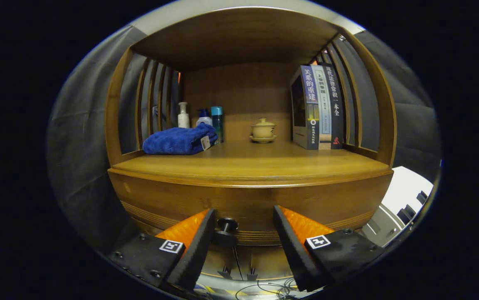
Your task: Pull open the drawer, take out the items inside it, and place them on the countertop above the cabinet.
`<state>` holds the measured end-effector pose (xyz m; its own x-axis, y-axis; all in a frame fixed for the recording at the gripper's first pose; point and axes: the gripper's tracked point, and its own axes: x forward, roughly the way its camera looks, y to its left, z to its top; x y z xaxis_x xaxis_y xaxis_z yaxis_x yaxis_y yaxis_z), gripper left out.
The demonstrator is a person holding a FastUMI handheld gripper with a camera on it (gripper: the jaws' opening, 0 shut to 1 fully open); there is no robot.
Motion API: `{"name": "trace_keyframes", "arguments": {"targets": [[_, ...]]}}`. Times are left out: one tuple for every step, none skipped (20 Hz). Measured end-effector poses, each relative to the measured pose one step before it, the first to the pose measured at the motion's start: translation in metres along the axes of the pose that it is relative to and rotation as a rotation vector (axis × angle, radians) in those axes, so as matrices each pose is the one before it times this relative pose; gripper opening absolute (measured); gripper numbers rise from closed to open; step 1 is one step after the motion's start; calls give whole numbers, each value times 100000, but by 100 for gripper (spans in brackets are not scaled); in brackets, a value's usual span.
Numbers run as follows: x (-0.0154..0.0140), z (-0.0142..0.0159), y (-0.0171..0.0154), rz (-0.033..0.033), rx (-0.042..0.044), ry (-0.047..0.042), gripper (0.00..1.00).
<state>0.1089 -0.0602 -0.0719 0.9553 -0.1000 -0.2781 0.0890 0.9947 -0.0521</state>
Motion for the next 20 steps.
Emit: {"name": "trace_keyframes", "arguments": {"targets": [[-67,-728,925,2700,393,2590,92],[-16,-558,750,1937,900,1733,90],[114,-662,353,495,249,1432,89],[213,-334,84,212,315,1320,87],[228,-318,-9,-316,1357,1408,87],[556,-314,11,215,1845,1829,85],[513,-238,188,536,2128,1845,83],[515,-244,-207,-510,1131,1965,78],[-126,-646,-264,-1316,1509,3843,73],[441,169,-180,-1519,1174,-1319,68],[-71,-181,-189,-145,283,39,63],[-144,41,80,593,273,202,58],[-215,80,67,503,888,-161,53],[119,-32,49,0,172,-137,50],[89,-9,-31,-382,-996,-86,45],[-264,-4,-151,-108,-1511,-26,40],[92,-92,-72,402,-1112,499,40],[-61,-67,118,701,165,1242,40],[-414,-229,46,419,1000,1655,40],[-529,-247,38,830,212,1475,40]]}}
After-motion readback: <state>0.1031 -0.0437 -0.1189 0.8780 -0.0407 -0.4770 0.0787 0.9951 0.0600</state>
